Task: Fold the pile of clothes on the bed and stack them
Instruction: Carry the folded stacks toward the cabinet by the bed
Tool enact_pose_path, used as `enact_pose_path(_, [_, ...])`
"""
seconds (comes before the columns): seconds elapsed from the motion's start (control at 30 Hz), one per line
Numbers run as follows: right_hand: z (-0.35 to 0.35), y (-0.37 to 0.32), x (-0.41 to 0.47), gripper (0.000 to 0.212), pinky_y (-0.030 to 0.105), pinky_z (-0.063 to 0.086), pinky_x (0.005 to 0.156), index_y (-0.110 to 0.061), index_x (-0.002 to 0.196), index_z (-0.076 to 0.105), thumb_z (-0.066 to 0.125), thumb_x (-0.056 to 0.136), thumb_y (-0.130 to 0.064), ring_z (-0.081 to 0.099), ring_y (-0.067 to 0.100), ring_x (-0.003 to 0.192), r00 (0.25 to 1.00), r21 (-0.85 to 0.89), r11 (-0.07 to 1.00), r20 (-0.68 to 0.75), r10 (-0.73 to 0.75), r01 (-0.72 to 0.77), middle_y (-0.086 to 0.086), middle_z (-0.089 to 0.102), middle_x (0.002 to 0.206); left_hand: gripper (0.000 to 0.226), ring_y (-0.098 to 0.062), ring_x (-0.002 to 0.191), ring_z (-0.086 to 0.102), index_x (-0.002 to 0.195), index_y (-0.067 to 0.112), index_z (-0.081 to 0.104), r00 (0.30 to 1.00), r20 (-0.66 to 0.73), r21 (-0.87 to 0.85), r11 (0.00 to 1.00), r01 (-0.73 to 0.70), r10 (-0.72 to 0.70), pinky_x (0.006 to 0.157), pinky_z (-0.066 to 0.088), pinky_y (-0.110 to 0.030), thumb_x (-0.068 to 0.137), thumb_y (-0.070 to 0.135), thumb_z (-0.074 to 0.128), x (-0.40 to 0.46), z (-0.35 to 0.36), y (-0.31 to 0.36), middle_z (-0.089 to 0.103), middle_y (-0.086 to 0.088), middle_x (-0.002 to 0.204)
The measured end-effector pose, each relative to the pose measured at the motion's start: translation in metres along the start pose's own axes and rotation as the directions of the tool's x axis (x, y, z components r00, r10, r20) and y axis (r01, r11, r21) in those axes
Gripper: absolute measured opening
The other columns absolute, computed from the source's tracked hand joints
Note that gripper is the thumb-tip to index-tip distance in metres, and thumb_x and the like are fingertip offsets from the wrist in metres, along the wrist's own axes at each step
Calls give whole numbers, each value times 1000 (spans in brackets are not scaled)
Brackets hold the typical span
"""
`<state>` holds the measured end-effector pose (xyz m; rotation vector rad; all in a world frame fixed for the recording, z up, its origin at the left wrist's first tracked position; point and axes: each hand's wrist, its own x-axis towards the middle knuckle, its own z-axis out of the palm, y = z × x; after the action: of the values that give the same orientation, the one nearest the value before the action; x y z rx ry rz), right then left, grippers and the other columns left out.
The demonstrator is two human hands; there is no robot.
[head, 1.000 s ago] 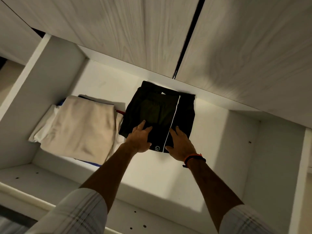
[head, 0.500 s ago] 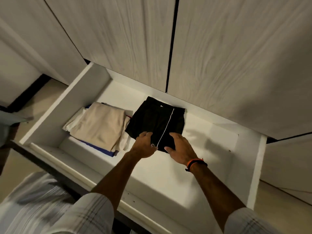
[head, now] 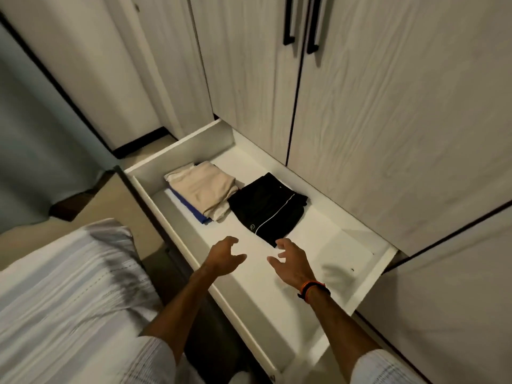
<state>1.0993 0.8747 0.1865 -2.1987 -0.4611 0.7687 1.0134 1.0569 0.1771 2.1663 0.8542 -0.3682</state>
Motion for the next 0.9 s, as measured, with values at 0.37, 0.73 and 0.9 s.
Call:
enact_pose_path(0.37, [23, -6, -38, 43, 26, 53, 86, -11, 130, 53, 70, 90, -16, 64, 21, 106, 948, -98, 963, 224, -225, 252, 8, 60, 129, 55, -19, 112, 59, 137, 12, 49, 943, -218, -278, 942, 188, -253, 84, 51, -24, 89, 29, 70, -102, 19, -44, 58, -7, 132])
enact_pose_path(0.73, [55, 14, -141, 39, 23, 50, 86, -11, 125, 59, 70, 88, -17, 64, 12, 88, 571, -41, 740, 665, -482, 672, 3, 66, 117, 56, -24, 119, 58, 135, 9, 52, 612, -397, -638, 685, 352, -684, 93, 50, -33, 87, 30, 72, -316, 141, -62, 58, -10, 134])
enact_pose_path(0.9, [68, 41, -219, 35, 18, 48, 80, -13, 120, 61, 72, 86, -17, 63, 11, 84, 393, 18, 674, 801, -452, 738, 3, 68, 112, 51, -25, 114, 61, 129, 7, 57, 398, -311, -827, 452, 334, -863, 93, 51, -33, 84, 25, 75, -421, 226, -63, 62, -12, 129])
